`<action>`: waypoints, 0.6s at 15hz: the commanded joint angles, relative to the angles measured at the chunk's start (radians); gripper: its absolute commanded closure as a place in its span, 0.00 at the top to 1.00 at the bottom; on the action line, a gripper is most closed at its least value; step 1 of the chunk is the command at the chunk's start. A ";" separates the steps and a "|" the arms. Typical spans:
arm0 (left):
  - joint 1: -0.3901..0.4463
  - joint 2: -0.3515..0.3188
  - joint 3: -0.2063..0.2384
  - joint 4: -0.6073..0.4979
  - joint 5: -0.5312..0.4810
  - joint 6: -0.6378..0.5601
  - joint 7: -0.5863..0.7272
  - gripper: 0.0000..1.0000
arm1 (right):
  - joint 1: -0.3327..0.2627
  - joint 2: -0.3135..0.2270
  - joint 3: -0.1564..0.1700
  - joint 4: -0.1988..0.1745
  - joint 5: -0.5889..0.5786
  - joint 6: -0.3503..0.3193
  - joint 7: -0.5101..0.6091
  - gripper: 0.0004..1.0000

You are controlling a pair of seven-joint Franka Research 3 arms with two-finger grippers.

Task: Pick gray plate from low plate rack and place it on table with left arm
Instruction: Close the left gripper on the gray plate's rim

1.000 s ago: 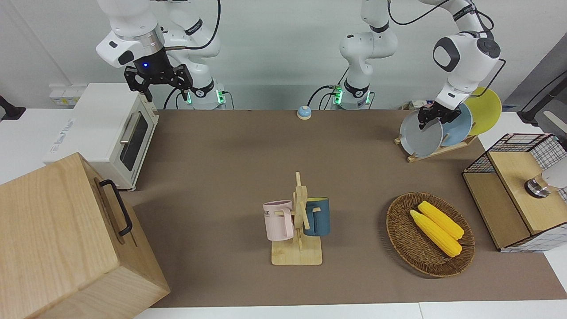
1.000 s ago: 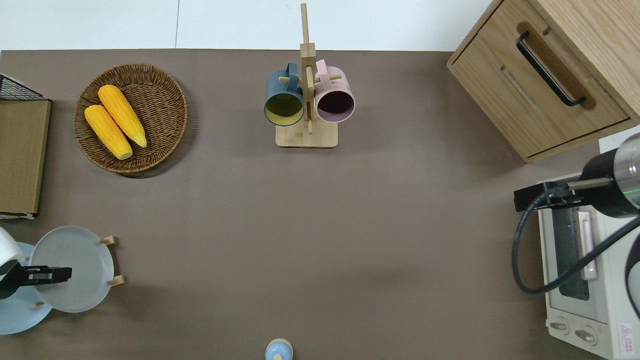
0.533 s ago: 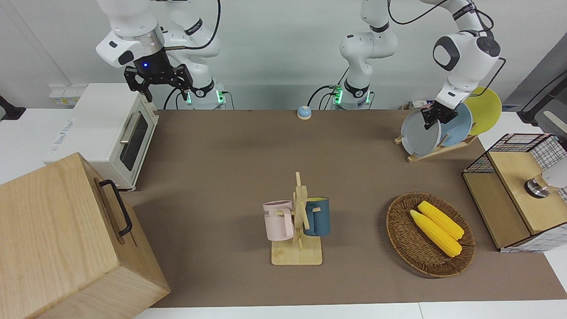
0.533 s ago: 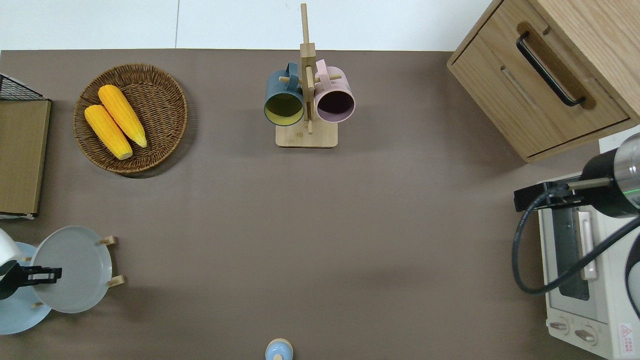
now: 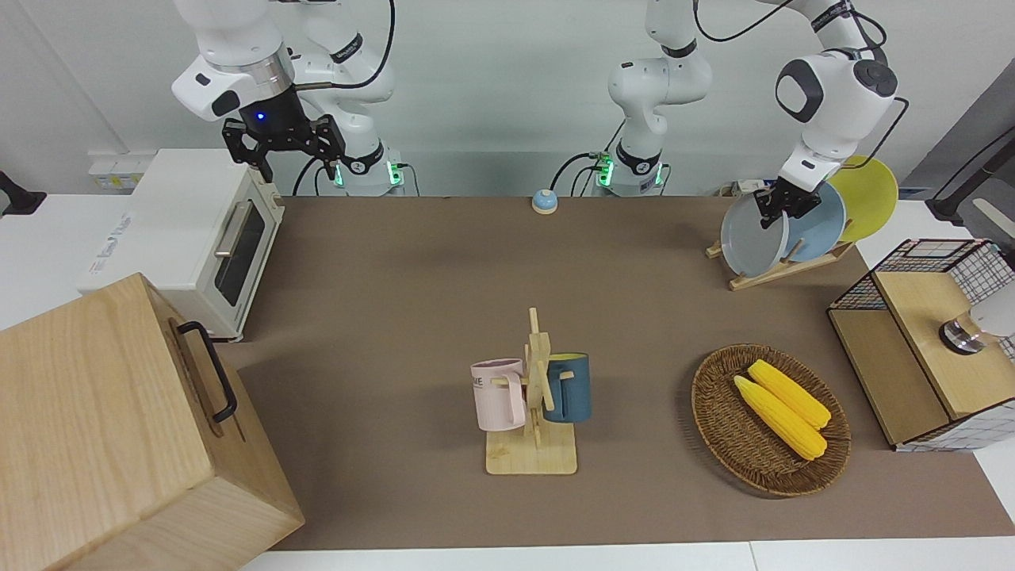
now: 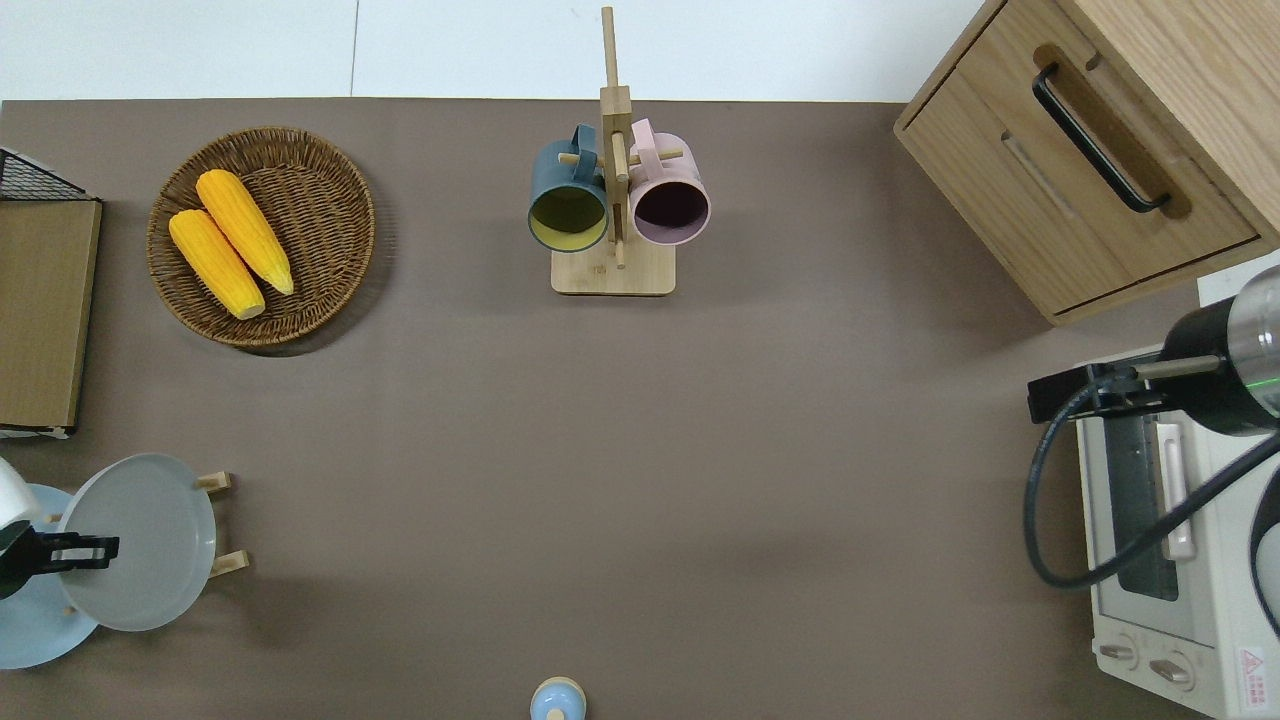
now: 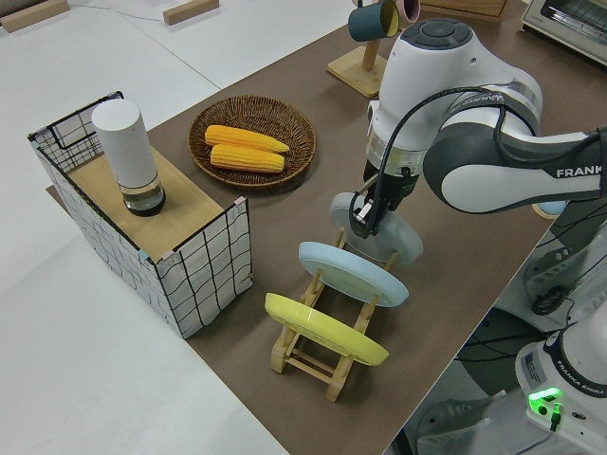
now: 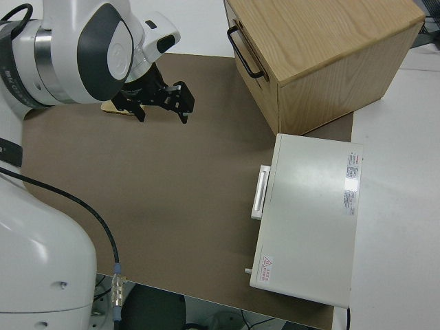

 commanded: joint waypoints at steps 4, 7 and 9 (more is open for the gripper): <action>-0.017 -0.007 -0.037 0.189 -0.007 -0.233 -0.027 0.00 | -0.007 -0.002 0.007 0.006 0.007 -0.014 -0.001 0.99; -0.027 -0.004 -0.059 0.308 -0.017 -0.354 -0.060 0.00 | -0.007 -0.002 0.007 0.006 0.007 -0.014 -0.001 0.99; -0.033 0.009 -0.074 0.417 -0.066 -0.461 -0.113 0.00 | -0.007 -0.002 0.007 0.006 0.007 -0.014 0.000 0.99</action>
